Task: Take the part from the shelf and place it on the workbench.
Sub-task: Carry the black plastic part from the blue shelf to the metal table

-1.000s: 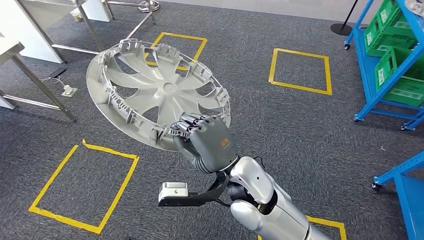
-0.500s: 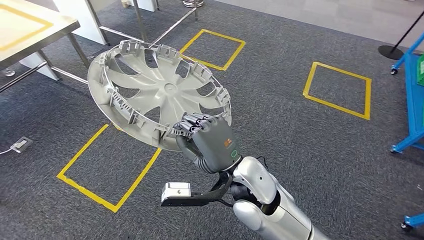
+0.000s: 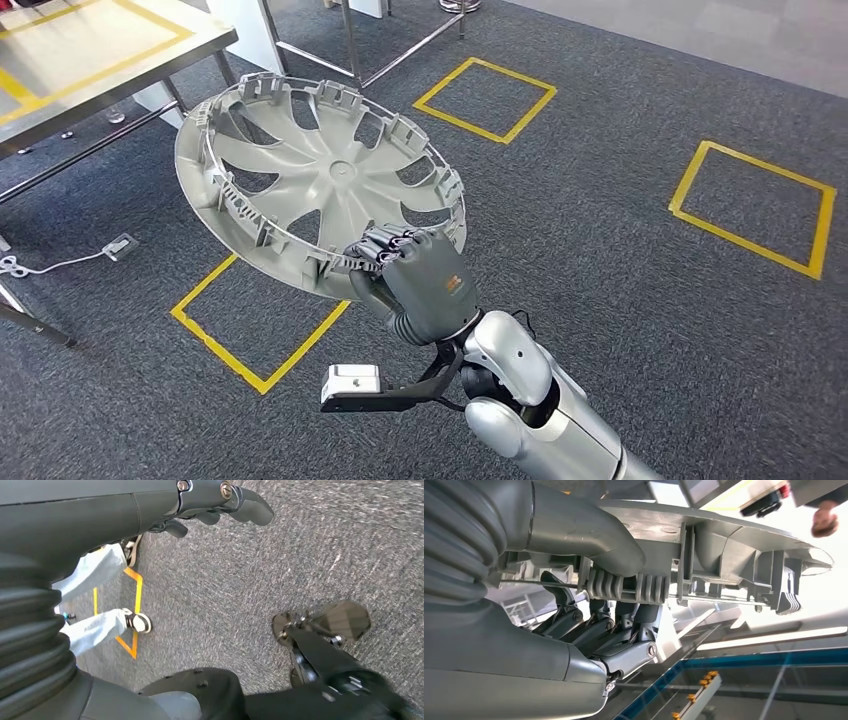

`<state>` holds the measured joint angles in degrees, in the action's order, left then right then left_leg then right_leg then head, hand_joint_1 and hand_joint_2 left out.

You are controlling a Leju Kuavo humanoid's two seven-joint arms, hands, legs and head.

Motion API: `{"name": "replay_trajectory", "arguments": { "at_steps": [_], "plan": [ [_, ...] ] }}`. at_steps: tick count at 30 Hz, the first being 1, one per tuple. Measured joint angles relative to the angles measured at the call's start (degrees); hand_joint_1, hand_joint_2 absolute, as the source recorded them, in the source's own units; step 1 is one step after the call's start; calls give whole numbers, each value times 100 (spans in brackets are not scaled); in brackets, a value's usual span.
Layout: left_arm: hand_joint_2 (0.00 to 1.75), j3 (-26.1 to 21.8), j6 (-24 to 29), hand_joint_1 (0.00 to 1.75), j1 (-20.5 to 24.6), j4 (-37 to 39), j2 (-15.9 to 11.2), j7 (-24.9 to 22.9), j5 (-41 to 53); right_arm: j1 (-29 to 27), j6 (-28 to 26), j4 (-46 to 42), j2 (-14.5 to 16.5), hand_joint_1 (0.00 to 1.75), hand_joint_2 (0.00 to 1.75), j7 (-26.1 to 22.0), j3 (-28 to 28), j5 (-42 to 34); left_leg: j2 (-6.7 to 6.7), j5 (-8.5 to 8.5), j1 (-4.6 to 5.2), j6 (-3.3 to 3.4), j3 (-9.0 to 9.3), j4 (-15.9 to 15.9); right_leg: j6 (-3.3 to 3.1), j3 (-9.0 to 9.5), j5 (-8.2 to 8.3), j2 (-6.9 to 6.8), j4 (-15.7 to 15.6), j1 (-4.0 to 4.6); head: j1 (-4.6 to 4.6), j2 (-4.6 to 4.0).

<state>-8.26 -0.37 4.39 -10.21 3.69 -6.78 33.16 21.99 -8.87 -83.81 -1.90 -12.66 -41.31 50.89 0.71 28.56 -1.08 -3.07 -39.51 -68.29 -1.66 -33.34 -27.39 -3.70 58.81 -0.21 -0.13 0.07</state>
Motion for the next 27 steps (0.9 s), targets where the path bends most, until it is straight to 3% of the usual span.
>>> {"name": "replay_trajectory", "arguments": {
  "at_steps": [2, 3, 6, 8, 10, 12, 13, 15, 17, 19, 21, 22, 24, 25, 27],
  "plan": [
    [175, 0, 0, 0, 16, -4, 0, 1, 6, 3, 2, -1, 0, 175, 175, -3, 0, -1, 183, -214, 33, 53, 376, 683, 52, 6, -33, -119, 29, 25, -8, 0],
    [175, 0, 0, 0, 24, -5, 2, 1, 8, 5, 3, -2, 0, 175, 175, -4, 0, -1, 228, -242, 49, 95, 456, 848, 80, 8, -44, -170, 41, 39, -12, 0],
    [175, -1, 0, 0, 17, -5, 4, -1, 16, 20, 4, -2, -1, 175, 175, -3, 1, -1, 84, -259, 57, 223, 432, 884, 174, 25, -64, -266, 53, 41, -16, 0],
    [175, -2, 0, 0, 21, -5, 8, -2, 27, 29, 3, -3, -4, 175, 175, -3, 3, -1, -27, -289, 30, 301, 434, 908, 244, -48, -220, -55, 265, 9, -11, 0],
    [175, -3, -1, 0, 48, -7, 10, -1, 34, 28, 3, -3, -19, 175, 175, -6, 5, -1, -141, -309, 13, 351, 422, 916, 290, -350, -566, 241, 920, -16, 3, 0],
    [175, -4, -7, 0, 67, -7, 10, 0, 35, 19, 7, -1, -39, 175, 175, -6, 7, -2, -275, -319, 13, 365, 406, 912, 306, -675, -796, 329, 1569, -25, 10, 0],
    [175, -4, -14, 0, 66, -6, 11, -2, 36, 15, 10, 1, -44, 175, 175, -5, 7, -2, -351, -325, 13, 360, 401, 908, 303, -718, -757, 339, 1638, -27, 10, 0],
    [175, -4, -24, 0, 62, -5, 14, -7, 37, 17, 14, 3, -46, 175, 175, -8, 7, -3, -503, -340, 7, 335, 397, 898, 278, -482, -410, 403, 1136, -38, 13, 0],
    [175, -6, -26, 0, 70, -6, 21, -10, 36, 36, 14, 3, -46, 175, 175, -23, 7, -3, -642, -360, 0, 285, 372, 884, 247, -127, -118, 676, 387, -58, 13, 0],
    [175, -8, -20, 0, 73, -7, 26, -8, 34, 54, 14, 3, -45, 175, 175, -35, 3, -4, -761, -393, -11, 203, 325, 891, 223, 1, -57, 834, 71, -47, 12, 0],
    [175, -9, -10, 0, 56, -5, 25, -4, 33, 71, 15, 3, -40, 175, 175, -30, -2, -4, -834, -431, -30, 117, 286, 919, 166, 4, -25, 705, 35, -29, 14, 0],
    [175, -10, -8, 0, 44, -4, 26, -3, 32, 79, 16, 3, -35, 175, 175, -26, -4, -4, -748, -418, -26, 89, 259, 895, 120, 14, -5, 636, 9, -34, 6, 0],
    [175, -11, -4, 0, 43, -3, 31, 3, 28, 90, 16, 3, -26, 175, 175, -25, -5, -3, -405, -207, -9, 56, 90, 555, 43, 30, 26, 479, -38, -52, -30, 0],
    [175, -11, -4, 0, 50, -4, 37, 8, 26, 92, 15, 3, -25, 175, 175, -27, -6, -2, -240, -21, -1, 41, -57, 225, 23, 29, 24, 403, -41, -44, -48, 0],
    [175, -11, 0, 0, 58, -4, 42, 18, 11, 90, 16, 4, -26, 175, 175, -32, -10, -2, -125, 291, -7, 8, -360, -475, 9, 24, 18, 241, -37, -31, -58, 0]
  ]
}}
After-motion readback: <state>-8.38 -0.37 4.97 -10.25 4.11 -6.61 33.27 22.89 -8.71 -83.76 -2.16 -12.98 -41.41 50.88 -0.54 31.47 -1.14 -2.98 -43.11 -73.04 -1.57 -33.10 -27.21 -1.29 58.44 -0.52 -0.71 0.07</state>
